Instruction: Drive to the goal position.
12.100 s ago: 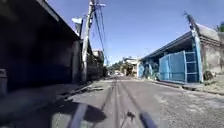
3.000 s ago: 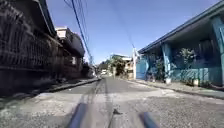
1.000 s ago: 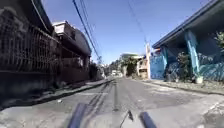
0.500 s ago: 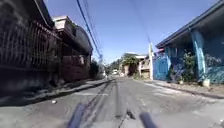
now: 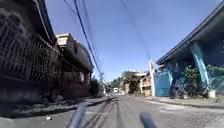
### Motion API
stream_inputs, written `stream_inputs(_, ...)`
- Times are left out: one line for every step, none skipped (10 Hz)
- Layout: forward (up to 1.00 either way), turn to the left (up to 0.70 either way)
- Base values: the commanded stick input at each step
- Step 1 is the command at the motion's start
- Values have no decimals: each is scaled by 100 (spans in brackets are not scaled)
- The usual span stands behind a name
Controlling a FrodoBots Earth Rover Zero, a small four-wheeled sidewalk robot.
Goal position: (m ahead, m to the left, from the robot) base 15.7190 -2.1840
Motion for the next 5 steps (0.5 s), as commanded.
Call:
stream_inputs(50,0)
stream_inputs(50,0)
stream_inputs(50,0)
stream_inputs(50,0)
stream_inputs(50,0)
